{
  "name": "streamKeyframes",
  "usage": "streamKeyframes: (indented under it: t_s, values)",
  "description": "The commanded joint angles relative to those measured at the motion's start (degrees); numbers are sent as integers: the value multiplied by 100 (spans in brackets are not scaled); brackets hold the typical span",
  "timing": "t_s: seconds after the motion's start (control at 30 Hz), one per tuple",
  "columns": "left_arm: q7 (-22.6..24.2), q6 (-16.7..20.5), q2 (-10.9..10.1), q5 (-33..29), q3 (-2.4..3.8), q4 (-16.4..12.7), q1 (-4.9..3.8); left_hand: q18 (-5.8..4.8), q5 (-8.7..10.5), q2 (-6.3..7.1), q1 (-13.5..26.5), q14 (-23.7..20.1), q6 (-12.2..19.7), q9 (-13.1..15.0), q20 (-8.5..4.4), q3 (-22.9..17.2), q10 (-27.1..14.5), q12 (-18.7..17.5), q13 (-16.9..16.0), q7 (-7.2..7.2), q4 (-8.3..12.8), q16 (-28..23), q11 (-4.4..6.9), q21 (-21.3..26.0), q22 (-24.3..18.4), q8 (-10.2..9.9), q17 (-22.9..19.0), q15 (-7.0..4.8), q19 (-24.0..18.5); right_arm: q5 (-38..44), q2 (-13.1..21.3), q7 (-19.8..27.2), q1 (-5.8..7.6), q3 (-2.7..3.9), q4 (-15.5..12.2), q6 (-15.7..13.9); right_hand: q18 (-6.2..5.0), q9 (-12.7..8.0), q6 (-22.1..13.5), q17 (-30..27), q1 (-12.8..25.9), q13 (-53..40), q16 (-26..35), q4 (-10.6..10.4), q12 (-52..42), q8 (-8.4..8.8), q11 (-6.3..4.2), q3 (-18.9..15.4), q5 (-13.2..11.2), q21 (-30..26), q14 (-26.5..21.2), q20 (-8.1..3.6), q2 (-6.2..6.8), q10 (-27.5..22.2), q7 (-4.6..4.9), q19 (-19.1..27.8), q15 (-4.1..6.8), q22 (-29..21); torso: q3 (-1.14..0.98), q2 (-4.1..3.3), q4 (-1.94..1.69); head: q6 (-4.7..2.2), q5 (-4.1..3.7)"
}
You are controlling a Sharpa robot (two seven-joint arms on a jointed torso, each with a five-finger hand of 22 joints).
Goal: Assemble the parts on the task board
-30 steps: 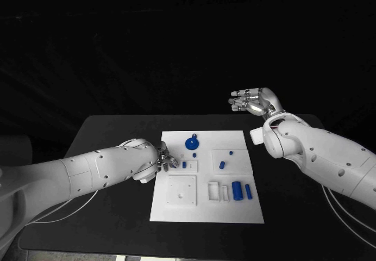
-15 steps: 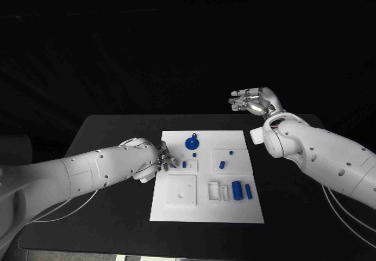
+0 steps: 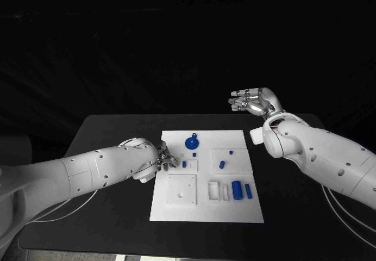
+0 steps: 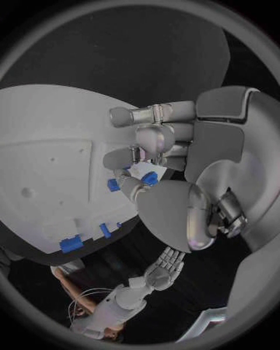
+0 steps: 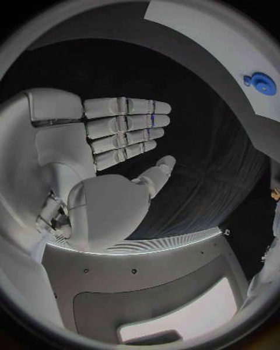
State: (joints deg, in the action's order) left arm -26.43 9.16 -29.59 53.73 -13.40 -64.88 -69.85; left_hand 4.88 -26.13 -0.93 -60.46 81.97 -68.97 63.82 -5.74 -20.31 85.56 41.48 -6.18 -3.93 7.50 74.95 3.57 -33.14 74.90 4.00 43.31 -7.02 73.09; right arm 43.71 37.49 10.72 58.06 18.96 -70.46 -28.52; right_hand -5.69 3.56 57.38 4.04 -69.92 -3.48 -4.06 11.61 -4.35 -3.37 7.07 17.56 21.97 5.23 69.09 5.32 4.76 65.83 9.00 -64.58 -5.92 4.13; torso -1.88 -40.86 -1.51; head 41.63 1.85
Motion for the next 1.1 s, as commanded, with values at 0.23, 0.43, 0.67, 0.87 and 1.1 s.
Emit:
streamKeyframes:
  t_s: [0.23, 0.43, 0.67, 0.87, 1.1]
  values:
    - [-91, -131, 20, -136, -35, -21, 65, 11, -80, -111, -10, 20, -686, 13, 29, -257, 129, 19, -19, 639, 241, 26, 151, -18, 109, 14, 35, -24, 1, 11, -5, 45, -15, 1, -1, 86, -27, -4, -5, -9, 48, 8, 16, -10, 19, -14, -12, 33, 33, -38, -38, 10, 11, -23, 0, 9, -10, -5, -3, 1, -2, 8, 3]
    - [-99, -153, 14, -145, -35, -24, 65, 20, -99, -117, 10, 18, -687, 23, 34, -277, 129, 20, -26, 639, 276, 26, 151, -26, 108, 11, 37, -22, -2, 11, -6, 46, -25, 1, 6, 90, -27, -4, -5, -9, 48, 8, 16, -10, 19, -14, -12, 33, 33, -38, -38, 10, 11, -23, 0, 9, -10, -5, -2, 1, -2, 18, 3]
    - [-112, -218, 5, -140, -35, -33, 65, 20, -99, -117, 10, 18, -687, 23, 34, -277, 129, 20, -26, 639, 276, 26, 151, -26, 108, 11, 37, -22, -2, 11, -4, 48, -29, 1, 5, 91, -27, -3, -2, -9, 55, 8, 16, -1, 20, -15, -10, 38, 37, -39, -43, 12, 7, -28, 0, 12, -12, -5, -3, 4, -1, 28, 4]
    - [-115, -251, -2, -127, -35, -65, 65, 26, -98, -120, 13, 20, -688, 18, 41, -284, 129, 19, -35, 638, 305, 29, 151, -32, 108, 8, 46, -19, -8, 11, -2, 48, -31, 1, 5, 92, -27, -3, -2, -9, 55, 8, 16, -1, 20, -15, -10, 38, 37, -39, -43, 12, 7, -28, 0, 12, -12, -5, -2, 1, -1, 27, 7]
    - [-114, -284, -8, -64, -35, -102, 65, 27, -95, -119, 9, 17, -688, 12, 43, -283, 129, 17, -37, 637, 314, 26, 151, -34, 108, 6, 40, -18, -11, 11, 0, 49, -34, 1, 5, 93, -27, -3, -2, -9, 55, 8, 16, -1, 20, -15, -10, 38, 37, -39, -43, 12, 7, -28, 0, 12, -12, -5, -3, 1, 0, 35, 4]
